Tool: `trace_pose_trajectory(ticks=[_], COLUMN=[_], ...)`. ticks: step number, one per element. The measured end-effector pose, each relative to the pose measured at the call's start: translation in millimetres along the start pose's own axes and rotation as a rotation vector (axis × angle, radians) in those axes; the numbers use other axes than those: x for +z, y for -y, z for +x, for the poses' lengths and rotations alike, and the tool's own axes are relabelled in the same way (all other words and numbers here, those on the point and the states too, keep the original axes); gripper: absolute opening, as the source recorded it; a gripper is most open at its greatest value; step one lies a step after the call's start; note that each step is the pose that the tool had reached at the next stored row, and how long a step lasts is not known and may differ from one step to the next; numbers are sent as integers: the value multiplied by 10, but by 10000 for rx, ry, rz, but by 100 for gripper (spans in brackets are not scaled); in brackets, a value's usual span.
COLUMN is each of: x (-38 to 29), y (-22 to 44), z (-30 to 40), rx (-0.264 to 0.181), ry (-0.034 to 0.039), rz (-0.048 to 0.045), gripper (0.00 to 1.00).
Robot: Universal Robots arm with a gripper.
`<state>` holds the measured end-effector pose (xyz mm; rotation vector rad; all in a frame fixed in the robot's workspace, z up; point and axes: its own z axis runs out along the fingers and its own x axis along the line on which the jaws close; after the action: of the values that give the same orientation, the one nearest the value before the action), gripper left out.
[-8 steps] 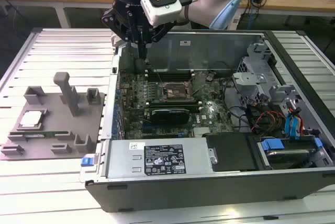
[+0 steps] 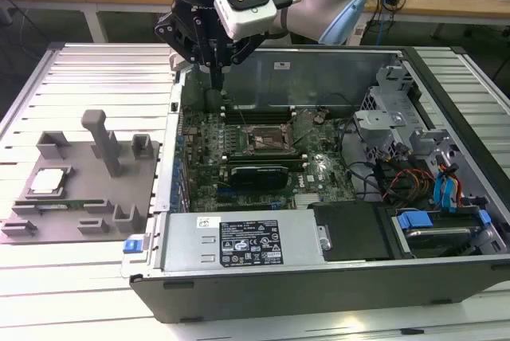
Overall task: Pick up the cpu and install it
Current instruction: 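Reach for the cpu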
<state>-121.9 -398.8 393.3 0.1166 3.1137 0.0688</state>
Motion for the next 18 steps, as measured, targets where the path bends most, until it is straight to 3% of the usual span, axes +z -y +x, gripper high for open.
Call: trace_pose_trajectory(ticks=[6, 9, 18], x=[0, -3, -9], y=[1, 9, 25], z=[14, 114, 328], rx=[1, 0, 0], ry=[1, 1, 0], rz=[0, 0, 0], gripper=[11, 11, 11])
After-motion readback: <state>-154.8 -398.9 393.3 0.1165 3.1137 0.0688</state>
